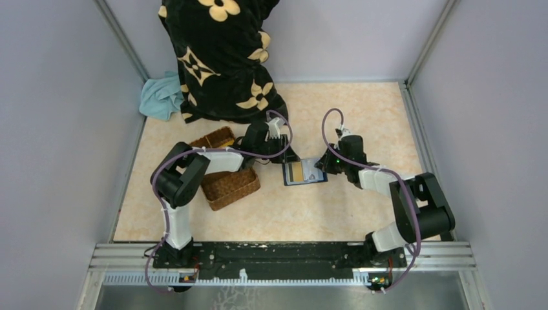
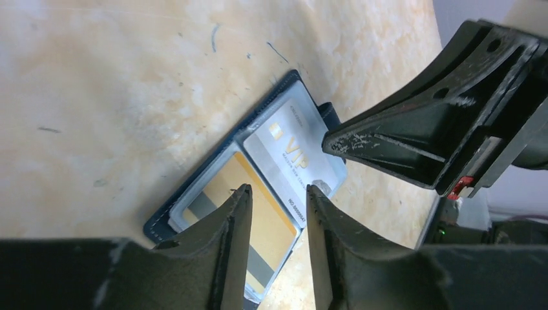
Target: Take the credit cards out of the card holder
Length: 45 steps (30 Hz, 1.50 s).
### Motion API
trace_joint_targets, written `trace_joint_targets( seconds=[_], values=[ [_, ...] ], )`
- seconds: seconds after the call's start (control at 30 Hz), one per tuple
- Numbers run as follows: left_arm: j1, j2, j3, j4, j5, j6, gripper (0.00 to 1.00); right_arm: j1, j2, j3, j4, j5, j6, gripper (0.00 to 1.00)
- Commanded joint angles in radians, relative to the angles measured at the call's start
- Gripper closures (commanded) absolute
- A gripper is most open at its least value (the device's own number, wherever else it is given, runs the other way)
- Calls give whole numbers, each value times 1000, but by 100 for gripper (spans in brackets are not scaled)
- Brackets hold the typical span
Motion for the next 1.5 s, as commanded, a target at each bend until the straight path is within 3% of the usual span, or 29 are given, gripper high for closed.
trace_joint_targets(
  seconds=[0.0,0.17,0.4,0.67,0.73,0.87,0.97,1.03,1.1,1.17,1.27,1.47],
  values=[
    [-17,-58,-51,25,-131,121,55,-3,14,-18,34,25,-12,100],
    [-35,-57,-38,-5,-192,131,55,-3,40,-20,-6,69,-15,100],
    [-54,-61,-57,43,-190,106,69,-3,55,-27,-31,116,-11,100],
    [-78,-74,-82,56,-175,84,77,-3,71,-38,-11,99,5,100],
    [-110,-121,-101,39,-269,132,77,-4,69,-42,-6,98,6,100],
    [-237,-205,-29,-146,-711,316,67,-3,61,-49,4,96,8,100],
    [-238,-231,-15,-165,-772,289,60,-3,70,-52,18,83,10,100],
    [-232,-250,-51,-90,-734,296,56,-3,73,-47,19,79,9,100],
    [-221,-272,-111,33,-652,266,17,-4,68,-47,18,80,9,100],
    [-206,-278,-164,121,-598,166,4,-3,63,-51,20,83,4,100],
    [-193,-262,-163,119,-508,109,1,-3,66,-51,22,81,0,100],
    [-182,-231,-165,112,-450,6,11,-4,65,-53,26,81,3,100]
  ],
)
